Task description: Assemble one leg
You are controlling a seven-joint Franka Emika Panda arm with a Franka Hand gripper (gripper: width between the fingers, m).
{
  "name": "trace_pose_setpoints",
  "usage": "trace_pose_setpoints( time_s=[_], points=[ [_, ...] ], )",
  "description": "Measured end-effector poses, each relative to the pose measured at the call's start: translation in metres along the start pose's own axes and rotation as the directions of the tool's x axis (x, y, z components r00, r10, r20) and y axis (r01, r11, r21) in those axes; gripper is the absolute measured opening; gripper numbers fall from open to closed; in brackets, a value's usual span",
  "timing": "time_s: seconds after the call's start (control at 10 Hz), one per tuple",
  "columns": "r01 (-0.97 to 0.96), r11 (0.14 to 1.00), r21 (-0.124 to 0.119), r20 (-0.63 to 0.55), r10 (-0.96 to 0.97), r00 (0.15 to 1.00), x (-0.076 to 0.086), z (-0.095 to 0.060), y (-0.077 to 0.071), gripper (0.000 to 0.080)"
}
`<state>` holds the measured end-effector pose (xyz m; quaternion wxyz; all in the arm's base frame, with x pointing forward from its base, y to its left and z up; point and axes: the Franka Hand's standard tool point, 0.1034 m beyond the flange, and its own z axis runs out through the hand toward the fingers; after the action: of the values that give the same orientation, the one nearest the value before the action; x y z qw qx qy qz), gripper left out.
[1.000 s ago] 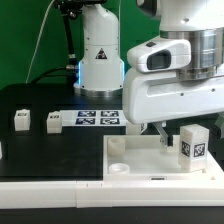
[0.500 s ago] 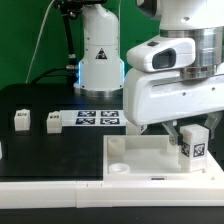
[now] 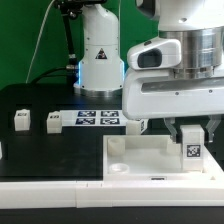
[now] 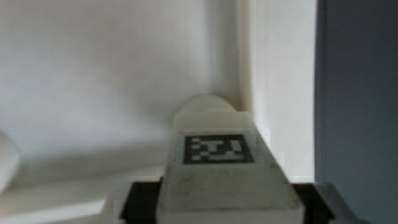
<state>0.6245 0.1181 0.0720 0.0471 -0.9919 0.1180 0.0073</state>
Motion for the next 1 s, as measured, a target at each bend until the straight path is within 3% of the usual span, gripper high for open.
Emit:
trace_pose_setpoints(
  time_s=[0.3,0.6,0.8,1.0],
  points=[
    [-0.344,0.939,0.007,0.001,0.344,0.939,0.0005,0.0006,-0.0004,0.029],
    [-0.675,0.738,0.006,0.003,0.675,0.738,-0.0009,0.0019,-0.0035,0.0291],
    [-0.792,0.611,0.011,0.012,0.792,0.611,-0.0004,0.0016,-0.0033,0.0291],
    [-0.746,0.666,0.012,0.013,0.746,0.666,-0.0004,0.0016,-0.0032,0.0291]
  ],
)
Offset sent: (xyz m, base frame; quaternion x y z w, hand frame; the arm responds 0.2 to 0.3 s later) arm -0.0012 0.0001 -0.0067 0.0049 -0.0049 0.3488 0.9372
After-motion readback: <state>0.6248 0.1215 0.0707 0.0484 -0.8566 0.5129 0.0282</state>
